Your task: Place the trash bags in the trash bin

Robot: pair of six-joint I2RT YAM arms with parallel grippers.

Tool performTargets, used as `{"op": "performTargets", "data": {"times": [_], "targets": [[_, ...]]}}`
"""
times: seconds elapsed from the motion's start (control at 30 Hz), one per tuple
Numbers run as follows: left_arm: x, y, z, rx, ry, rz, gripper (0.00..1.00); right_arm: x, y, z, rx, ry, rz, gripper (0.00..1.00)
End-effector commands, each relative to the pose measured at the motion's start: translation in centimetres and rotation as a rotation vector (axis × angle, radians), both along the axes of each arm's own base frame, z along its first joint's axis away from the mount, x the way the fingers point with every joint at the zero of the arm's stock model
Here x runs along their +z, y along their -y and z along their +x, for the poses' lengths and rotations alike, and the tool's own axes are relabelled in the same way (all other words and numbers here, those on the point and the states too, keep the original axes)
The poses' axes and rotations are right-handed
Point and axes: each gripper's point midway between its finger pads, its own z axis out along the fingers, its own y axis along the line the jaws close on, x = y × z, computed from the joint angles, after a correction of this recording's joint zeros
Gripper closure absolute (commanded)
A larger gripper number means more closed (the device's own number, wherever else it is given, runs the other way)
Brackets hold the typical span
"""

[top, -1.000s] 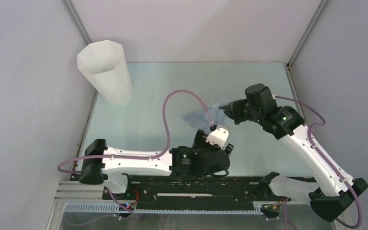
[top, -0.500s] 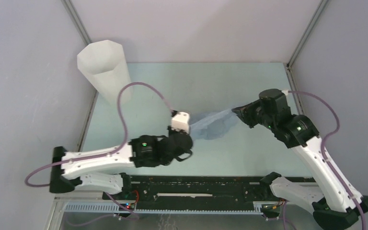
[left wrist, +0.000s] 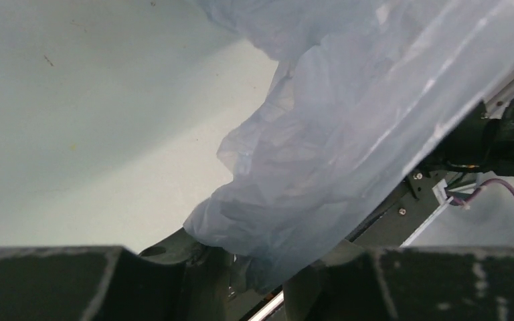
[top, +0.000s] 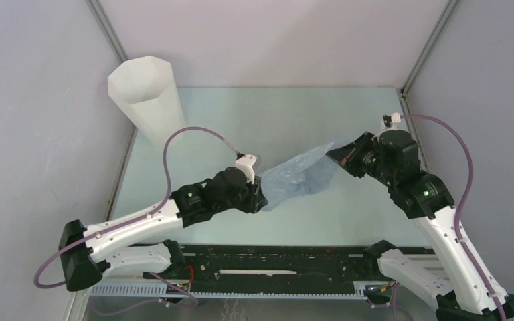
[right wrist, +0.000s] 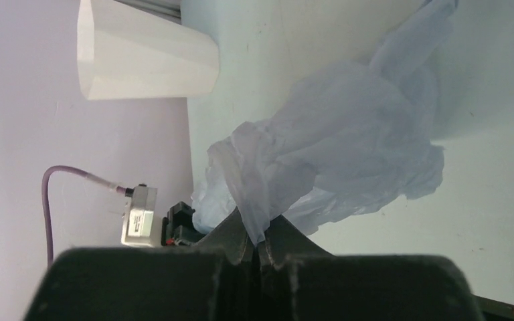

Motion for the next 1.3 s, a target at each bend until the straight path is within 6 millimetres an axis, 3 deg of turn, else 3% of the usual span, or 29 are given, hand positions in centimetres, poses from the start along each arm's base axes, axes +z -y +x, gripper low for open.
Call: {"op": "performTargets", "data": {"times": [0.0, 0.07, 0.17, 0.27, 0.37, 0.43, 0.5, 0.6, 0.67, 0.7, 0.73, 0.77, 0.8, 0.83, 0.87, 0.93, 0.97, 1.0, 1.03, 1.07, 1.1, 1.13, 1.17, 1.2, 1.27], "targets": [[1.6, 1.3, 1.0, -0.035, 0.002, -0.063, 0.68, 1.3, -0.2, 0.7, 0.010, 0.053, 0.036, 1.00], [1.0, 0.6, 1.2, 0.004, -0.016, -0.053, 0.77, 0.9, 0.2, 0.9, 0.005, 0.040, 0.025, 1.00], [-0.8, -1.9, 1.3, 0.105, -0.080, -0.004, 0.99, -0.4, 1.2, 0.7, 0.018, 0.021, -0.048, 1.00], [-2.6, -4.4, 1.3, 0.207, -0.161, 0.030, 1.00, -3.4, 2.5, -0.1, 0.077, -0.030, -0.213, 1.00], [-3.1, -5.8, 2.9, 0.295, -0.229, 0.026, 1.00, -7.5, 2.7, -0.8, 0.202, -0.074, -0.349, 1.00], [-3.3, -6.2, 5.4, 0.362, -0.269, 0.028, 1.00, -9.9, 2.8, -0.4, 0.220, -0.121, -0.387, 1.00], [-3.5, -6.0, 8.7, 0.421, -0.337, 0.017, 1.00, -11.1, 2.0, 1.4, 0.222, -0.132, -0.366, 1.00], [-3.3, -4.2, 14.5, 0.455, -0.498, -0.043, 1.00, -11.4, -0.6, 6.1, 0.232, -0.157, -0.265, 1.00], [-0.4, -2.4, 19.0, 0.435, -0.533, -0.127, 1.00, -10.6, -1.9, 9.8, 0.235, -0.202, -0.174, 1.00], [2.0, -1.8, 21.3, 0.429, -0.482, -0.154, 1.00, -9.0, -2.5, 11.6, 0.247, -0.213, -0.127, 1.00], [6.0, -1.6, 23.5, 0.432, -0.383, -0.172, 1.00, -7.2, -2.8, 12.7, 0.260, -0.238, -0.101, 1.00], [10.6, -1.9, 25.2, 0.447, -0.265, -0.177, 1.00, -4.1, -3.0, 13.8, 0.267, -0.201, -0.094, 1.00], [15.4, -2.4, 26.0, 0.456, -0.145, -0.186, 1.00, 0.3, -3.2, 14.6, 0.271, -0.107, -0.100, 1.00], [21.1, -2.8, 26.1, 0.450, -0.005, -0.217, 1.00, 7.1, -3.3, 14.6, 0.277, 0.070, -0.116, 1.00], [27.6, -3.5, 25.1, 0.432, 0.166, -0.259, 1.00, 11.8, -3.1, 13.9, 0.265, 0.201, -0.146, 1.00], [34.0, -4.7, 22.3, 0.411, 0.368, -0.297, 1.00, 19.9, -2.9, 10.4, 0.265, 0.458, -0.205, 1.00], [37.0, -5.2, 20.5, 0.402, 0.490, -0.304, 1.00, 22.3, -2.8, 8.4, 0.264, 0.567, -0.250, 1.00], [37.2, -5.2, 18.3, 0.363, 0.574, -0.251, 1.00, 23.4, -3.0, 6.7, 0.262, 0.662, -0.304, 1.00], [36.9, -5.6, 16.9, 0.361, 0.634, -0.232, 1.00, 23.4, -4.1, 4.8, 0.289, 0.743, -0.339, 1.00], [35.7, -6.0, 16.1, 0.372, 0.659, -0.238, 1.00, 23.1, -3.4, 2.6, 0.270, 0.819, -0.363, 1.00], [32.7, -6.5, 16.1, 0.409, 0.620, -0.241, 1.00, 21.5, -3.2, 2.1, 0.249, 0.853, -0.365, 1.00], [29.3, -7.5, 16.6, 0.480, 0.534, -0.249, 1.00, 18.2, -3.0, 2.7, 0.222, 0.819, -0.371, 1.00], [24.1, -8.0, 17.3, 0.522, 0.405, -0.225, 1.00, 14.6, -2.6, 3.6, 0.194, 0.764, -0.374, 1.00], [18.8, -8.3, 17.4, 0.543, 0.259, -0.186, 1.00, 10.1, -2.2, 4.7, 0.182, 0.668, -0.394, 1.00], [7.9, -9.2, 15.8, 0.566, -0.005, -0.006, 1.00, -0.1, -2.1, 5.5, 0.269, 0.401, -0.453, 1.00]]}}
